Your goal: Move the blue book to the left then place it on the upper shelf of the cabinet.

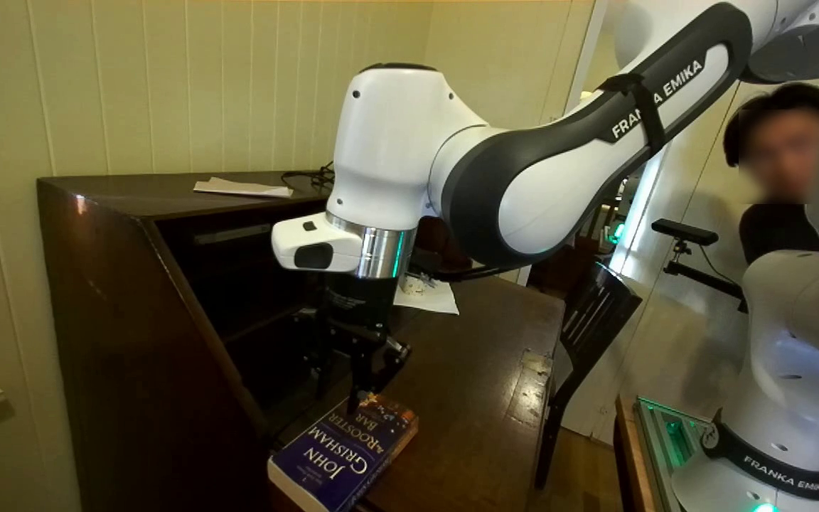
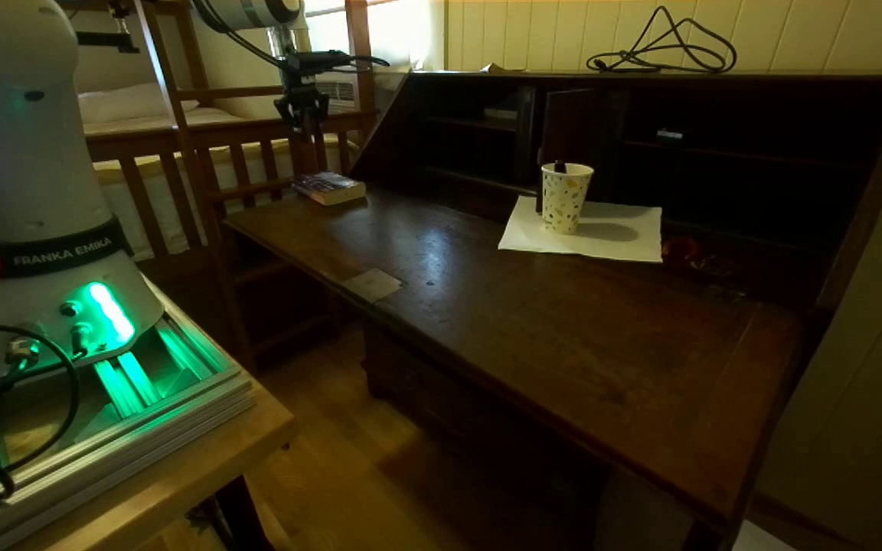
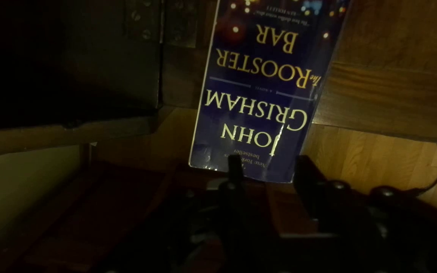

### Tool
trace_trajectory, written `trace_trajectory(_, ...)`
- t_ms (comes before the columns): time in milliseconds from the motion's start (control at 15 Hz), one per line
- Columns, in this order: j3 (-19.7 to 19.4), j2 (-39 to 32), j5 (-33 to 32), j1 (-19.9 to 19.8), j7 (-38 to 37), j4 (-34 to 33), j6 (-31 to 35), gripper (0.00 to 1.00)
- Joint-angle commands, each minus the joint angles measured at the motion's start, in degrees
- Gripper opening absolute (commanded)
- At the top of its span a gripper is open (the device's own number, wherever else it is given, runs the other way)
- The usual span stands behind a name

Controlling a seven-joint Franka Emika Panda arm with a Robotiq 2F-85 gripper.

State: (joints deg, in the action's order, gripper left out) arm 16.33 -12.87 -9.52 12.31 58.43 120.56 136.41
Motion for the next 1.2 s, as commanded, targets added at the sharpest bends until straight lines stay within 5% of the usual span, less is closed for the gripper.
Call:
trace_trajectory(0,0.0,0.0,0.0,0.0,0.0,-0.1,-0.1,0.41)
trace_trajectory(1000,0.0,0.0,0.0,0.0,0.0,-0.1,-0.1,0.41)
trace_trajectory(1067,-0.5,1.3,-2.2,1.1,-4.0,0.8,-1.9,0.66)
trace_trajectory(1133,-0.8,1.1,-3.9,2.4,-8.5,0.3,-2.6,0.67)
